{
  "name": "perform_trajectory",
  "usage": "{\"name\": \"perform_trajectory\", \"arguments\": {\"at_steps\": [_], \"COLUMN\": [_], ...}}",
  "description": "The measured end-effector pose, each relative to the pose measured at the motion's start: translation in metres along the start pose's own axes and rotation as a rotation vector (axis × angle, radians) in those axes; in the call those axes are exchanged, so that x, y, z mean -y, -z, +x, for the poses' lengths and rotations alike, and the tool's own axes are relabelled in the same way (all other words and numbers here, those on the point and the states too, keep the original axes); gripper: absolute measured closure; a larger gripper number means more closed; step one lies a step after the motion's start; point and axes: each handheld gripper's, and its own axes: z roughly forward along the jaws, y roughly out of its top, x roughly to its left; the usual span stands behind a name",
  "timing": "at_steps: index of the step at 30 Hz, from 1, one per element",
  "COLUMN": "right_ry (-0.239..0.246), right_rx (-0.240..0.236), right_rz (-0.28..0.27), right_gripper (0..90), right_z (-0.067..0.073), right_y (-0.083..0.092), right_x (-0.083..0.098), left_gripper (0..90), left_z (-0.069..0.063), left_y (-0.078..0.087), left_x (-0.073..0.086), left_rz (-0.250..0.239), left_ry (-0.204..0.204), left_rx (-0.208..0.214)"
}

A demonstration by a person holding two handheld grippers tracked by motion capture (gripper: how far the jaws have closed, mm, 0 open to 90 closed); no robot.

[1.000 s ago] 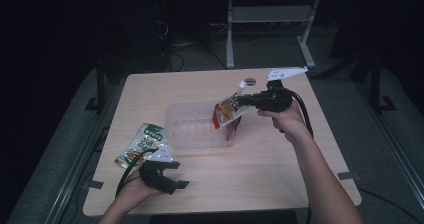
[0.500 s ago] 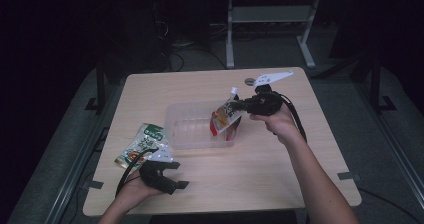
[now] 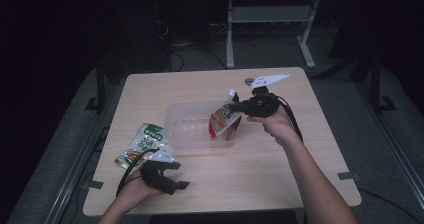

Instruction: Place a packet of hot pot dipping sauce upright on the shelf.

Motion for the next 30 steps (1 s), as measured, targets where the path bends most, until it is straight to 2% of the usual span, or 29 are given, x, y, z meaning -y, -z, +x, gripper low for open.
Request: {"name": "perform_trajectory", "arguments": {"at_steps": [2,6,16,23,30], "right_ry": [0.004,0.027,0.029,0.070,0.074], "right_rx": [0.002,0.015,0.038,0.049,0.094], "right_rz": [0.002,0.002,0.001,0.023,0.033], "right_gripper": [89.7,89.7,89.7,89.7,89.7], "right_z": [0.002,0.007,0.008,0.018,0.019], "right_y": [-0.001,-0.005,0.000,-0.007,-0.006], "right_x": [0.000,-0.002,-0.004,-0.010,-0.016], "left_gripper": [22.0,22.0,22.0,22.0,22.0], "left_z": [0.001,0.000,0.000,0.000,0.000], "left_y": [0.000,-0.002,-0.002,-0.002,-0.002], "left_x": [0.000,-0.001,0.000,-0.001,-0.001], "left_rz": [0.012,0.011,0.011,0.012,0.013], "left_ry": [-0.014,-0.015,-0.011,-0.012,-0.013], "left_rx": [0.001,0.002,0.003,0.002,0.007]}}
